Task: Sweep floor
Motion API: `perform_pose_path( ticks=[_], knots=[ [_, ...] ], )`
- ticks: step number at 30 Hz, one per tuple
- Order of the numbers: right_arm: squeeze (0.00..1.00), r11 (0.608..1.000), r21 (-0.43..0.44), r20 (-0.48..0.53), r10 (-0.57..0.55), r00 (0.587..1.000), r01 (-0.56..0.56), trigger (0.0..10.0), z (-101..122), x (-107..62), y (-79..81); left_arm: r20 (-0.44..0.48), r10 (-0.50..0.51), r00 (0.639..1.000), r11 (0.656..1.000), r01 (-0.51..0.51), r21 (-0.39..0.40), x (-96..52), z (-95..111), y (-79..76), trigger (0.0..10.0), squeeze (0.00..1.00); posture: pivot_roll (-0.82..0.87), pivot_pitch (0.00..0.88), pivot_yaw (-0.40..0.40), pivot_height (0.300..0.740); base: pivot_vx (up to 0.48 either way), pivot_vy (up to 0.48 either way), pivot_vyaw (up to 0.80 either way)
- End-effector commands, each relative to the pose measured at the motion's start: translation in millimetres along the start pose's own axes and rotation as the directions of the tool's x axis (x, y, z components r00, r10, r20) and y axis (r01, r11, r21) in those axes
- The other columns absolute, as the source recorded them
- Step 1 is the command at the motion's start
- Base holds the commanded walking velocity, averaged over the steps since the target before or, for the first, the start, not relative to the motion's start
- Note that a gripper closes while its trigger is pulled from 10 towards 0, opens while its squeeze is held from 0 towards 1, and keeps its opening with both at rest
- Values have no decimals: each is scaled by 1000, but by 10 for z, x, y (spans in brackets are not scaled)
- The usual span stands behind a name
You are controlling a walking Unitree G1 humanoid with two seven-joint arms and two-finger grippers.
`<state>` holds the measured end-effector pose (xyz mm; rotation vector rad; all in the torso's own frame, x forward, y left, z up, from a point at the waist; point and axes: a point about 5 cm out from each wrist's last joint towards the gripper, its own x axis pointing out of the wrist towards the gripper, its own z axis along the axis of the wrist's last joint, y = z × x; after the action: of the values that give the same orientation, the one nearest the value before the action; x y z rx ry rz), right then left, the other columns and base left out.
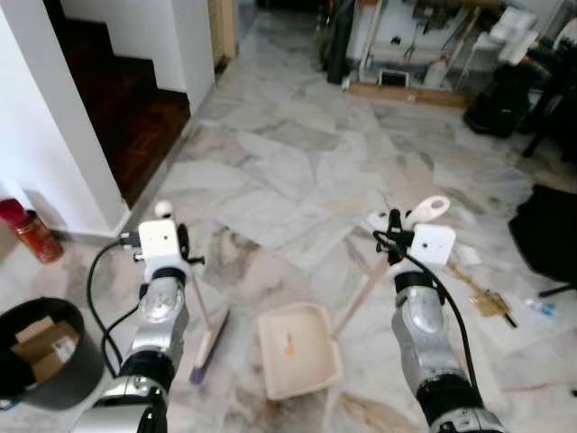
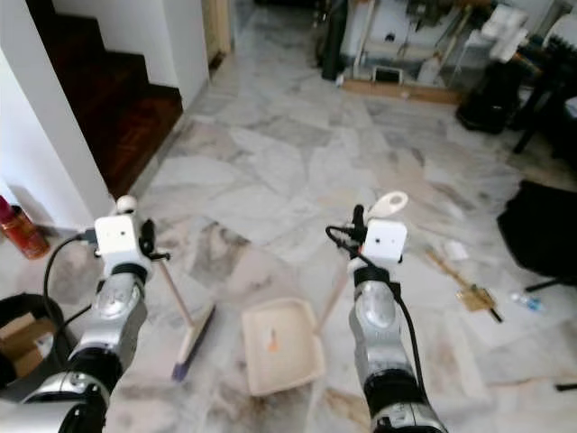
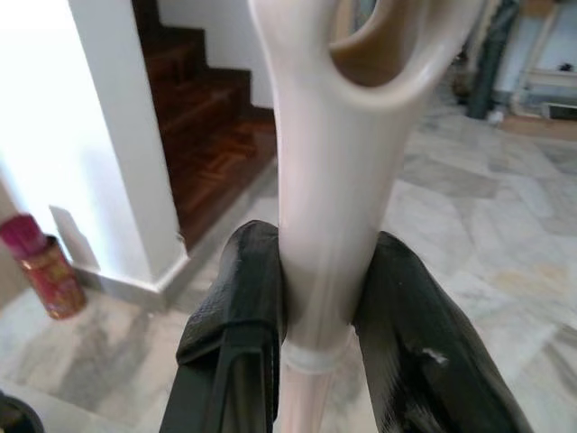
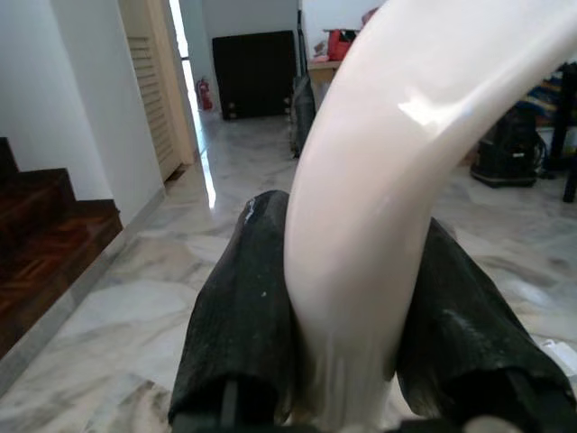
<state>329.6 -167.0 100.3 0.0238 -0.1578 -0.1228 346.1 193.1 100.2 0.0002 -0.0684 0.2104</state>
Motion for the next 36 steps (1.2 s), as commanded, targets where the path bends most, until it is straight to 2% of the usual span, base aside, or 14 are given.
perform_pose_path(
  ticks=[1,15,36],
  knots=[
    [0,999,-21,55,-35,998,36,10000,120,68,-118,54,-35,998,999,36,-17,68,139,-119,10000,0,-10,0,-42,740,349,0,0],
    [0,998,-10,66,-60,996,61,10000,146,75,-170,58,-54,997,998,55,-18,109,186,-178,10000,0,-23,0,-26,740,352,0,0],
    [0,998,7,64,-68,996,68,10000,116,46,-119,61,-77,995,997,77,-9,114,194,-191,10000,0,-9,0,-6,740,352,0,0]
  ],
)
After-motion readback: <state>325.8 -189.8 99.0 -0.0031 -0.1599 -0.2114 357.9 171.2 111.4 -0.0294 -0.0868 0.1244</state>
